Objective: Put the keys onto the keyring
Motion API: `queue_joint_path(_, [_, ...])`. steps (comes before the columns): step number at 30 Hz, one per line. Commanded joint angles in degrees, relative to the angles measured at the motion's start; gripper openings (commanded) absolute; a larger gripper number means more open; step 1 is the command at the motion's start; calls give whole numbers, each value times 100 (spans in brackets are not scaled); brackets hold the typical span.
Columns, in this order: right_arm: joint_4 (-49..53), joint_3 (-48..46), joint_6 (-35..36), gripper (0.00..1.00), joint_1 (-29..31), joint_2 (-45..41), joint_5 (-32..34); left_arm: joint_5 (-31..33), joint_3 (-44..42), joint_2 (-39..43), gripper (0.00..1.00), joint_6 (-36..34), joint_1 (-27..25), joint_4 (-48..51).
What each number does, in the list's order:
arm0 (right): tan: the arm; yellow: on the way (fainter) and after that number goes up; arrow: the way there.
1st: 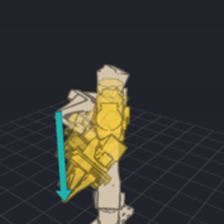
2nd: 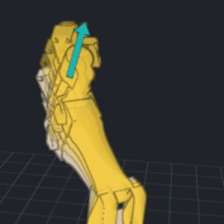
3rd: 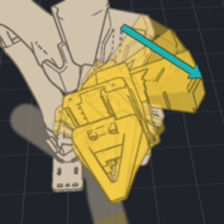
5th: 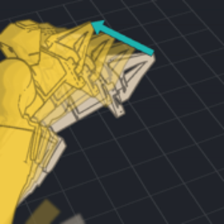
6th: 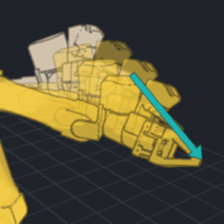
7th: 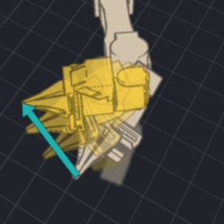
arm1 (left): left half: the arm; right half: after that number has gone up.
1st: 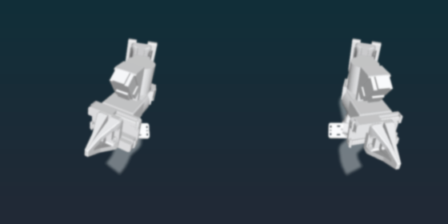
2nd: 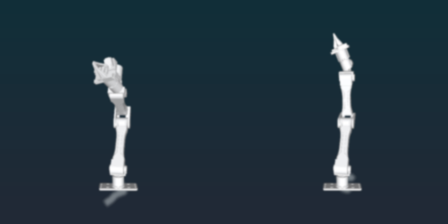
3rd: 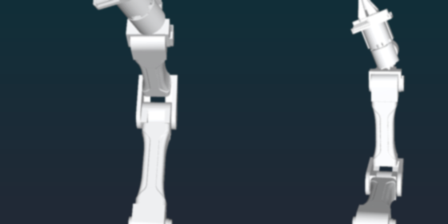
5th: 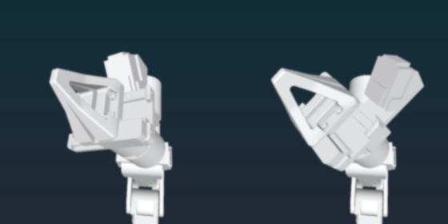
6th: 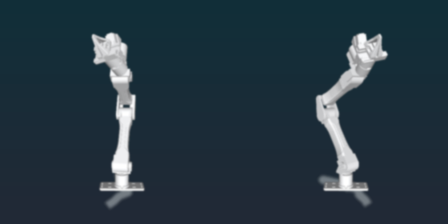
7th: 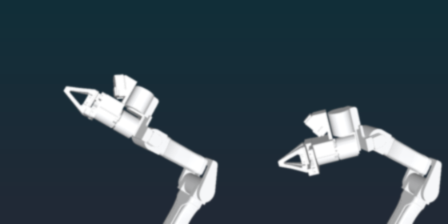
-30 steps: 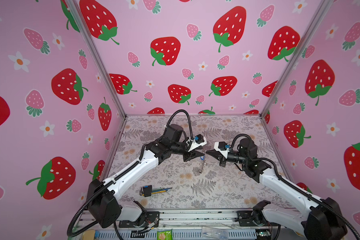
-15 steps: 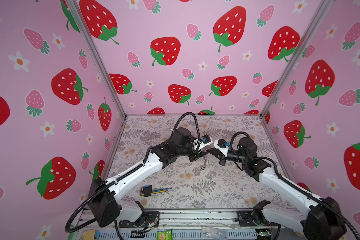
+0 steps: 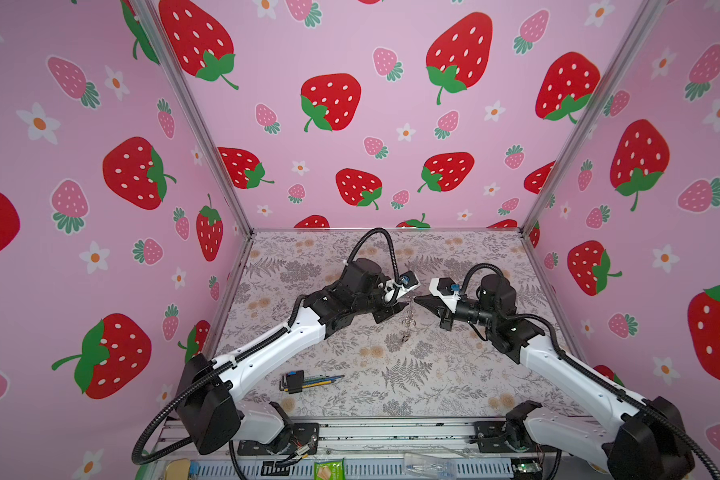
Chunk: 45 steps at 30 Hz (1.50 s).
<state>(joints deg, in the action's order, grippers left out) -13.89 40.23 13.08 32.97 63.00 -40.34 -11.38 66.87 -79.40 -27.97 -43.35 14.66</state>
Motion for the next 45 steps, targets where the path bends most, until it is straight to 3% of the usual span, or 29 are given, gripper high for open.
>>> queue_joint_path(1, [-83,82,-60,0,-37,-63,-211,-107,-45,164,52,-205,45,54])
queue_joint_path(11, [-107,65,-70,0,-65,-17,-372,-1423,-386,670,50,-300,237,-261])
queue_joint_path(16, [-129,82,-60,0,-63,0,-461,-1527,-222,587,45,-288,247,-287])
queue_joint_path(25, [-210,-8,40,0,-72,-91,-750,-1925,-16,399,24,-280,343,-353])
queue_joint_path(45, [-246,-81,216,0,-72,-129,-989,-2404,82,392,16,-360,462,-276])
